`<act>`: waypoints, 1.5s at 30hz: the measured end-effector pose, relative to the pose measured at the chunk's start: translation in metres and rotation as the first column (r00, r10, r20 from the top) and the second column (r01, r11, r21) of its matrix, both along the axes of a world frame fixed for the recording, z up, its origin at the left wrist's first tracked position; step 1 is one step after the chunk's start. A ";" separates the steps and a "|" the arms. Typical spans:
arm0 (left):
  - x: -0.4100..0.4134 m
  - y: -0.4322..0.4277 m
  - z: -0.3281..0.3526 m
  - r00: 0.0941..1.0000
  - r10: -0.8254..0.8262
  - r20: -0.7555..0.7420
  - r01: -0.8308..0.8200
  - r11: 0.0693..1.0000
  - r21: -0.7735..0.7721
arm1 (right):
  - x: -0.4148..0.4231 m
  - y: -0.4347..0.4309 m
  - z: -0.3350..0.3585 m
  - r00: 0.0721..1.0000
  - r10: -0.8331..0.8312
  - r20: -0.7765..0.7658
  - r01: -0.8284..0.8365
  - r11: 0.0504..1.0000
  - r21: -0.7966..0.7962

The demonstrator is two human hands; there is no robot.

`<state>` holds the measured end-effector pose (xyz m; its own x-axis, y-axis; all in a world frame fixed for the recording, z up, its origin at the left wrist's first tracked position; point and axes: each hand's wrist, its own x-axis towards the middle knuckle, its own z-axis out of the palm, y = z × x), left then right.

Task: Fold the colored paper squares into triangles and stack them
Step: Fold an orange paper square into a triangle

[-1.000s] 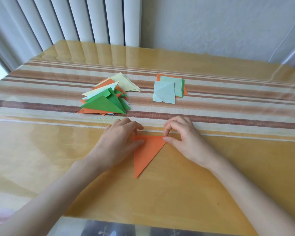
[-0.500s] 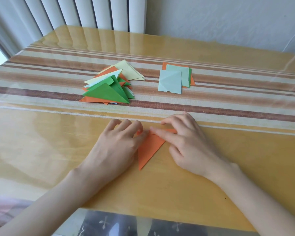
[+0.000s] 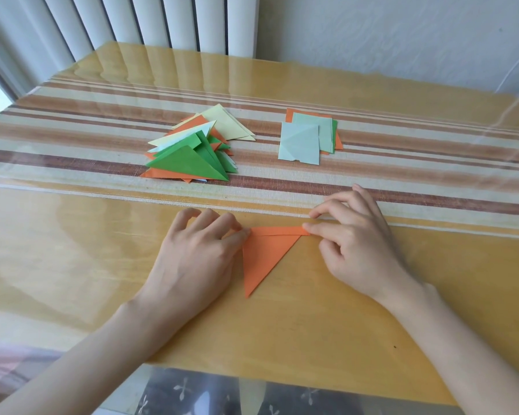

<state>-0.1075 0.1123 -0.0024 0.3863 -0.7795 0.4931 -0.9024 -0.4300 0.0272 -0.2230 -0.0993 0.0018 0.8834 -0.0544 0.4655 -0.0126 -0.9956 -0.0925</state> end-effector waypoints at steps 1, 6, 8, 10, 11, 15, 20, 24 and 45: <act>-0.001 -0.001 0.000 1.000 0.007 0.007 -0.007 1.000 -0.005 | 0.000 0.001 0.000 1.000 0.002 -0.003 -0.002 1.000 -0.001; -0.004 -0.006 -0.001 0.999 0.053 0.009 -0.053 0.999 0.001 | -0.001 0.003 0.002 1.000 0.003 -0.028 -0.001 0.997 0.076; -0.004 -0.006 -0.001 0.998 0.065 0.008 -0.065 0.998 0.018 | -0.002 0.003 0.002 0.999 -0.002 -0.042 0.006 0.995 0.100; -0.003 -0.006 0.000 0.997 0.076 -0.013 -0.076 0.997 0.014 | -0.003 0.005 0.002 0.999 -0.005 -0.052 0.009 0.998 0.062; -0.003 -0.006 0.001 0.997 0.079 -0.028 -0.078 0.997 0.012 | -0.002 0.006 0.003 0.999 -0.003 -0.049 0.004 1.000 0.026; -0.004 -0.017 0.002 1.000 -0.003 -0.017 0.004 0.998 0.059 | 0.000 0.012 0.003 1.000 0.014 -0.011 -0.015 0.998 -0.069; -0.003 -0.013 0.000 0.999 0.016 0.038 -0.018 0.998 0.055 | 0.000 0.012 0.001 0.998 0.056 -0.021 -0.056 0.998 -0.006; 0.004 -0.001 0.002 0.996 0.086 0.011 -0.086 0.996 -0.008 | 0.001 0.001 -0.001 0.984 0.122 -0.134 -0.081 0.958 0.276; -0.004 -0.042 0.007 0.989 -0.149 -0.011 0.150 0.986 0.079 | 0.003 0.008 0.002 0.985 -0.094 -0.145 0.151 0.877 0.457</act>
<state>-0.1111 0.0703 0.0049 0.2649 -0.8652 0.4259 -0.9566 -0.2914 0.0030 -0.2205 -0.0911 0.0039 0.9009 -0.3506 0.2556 -0.1706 -0.8279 -0.5343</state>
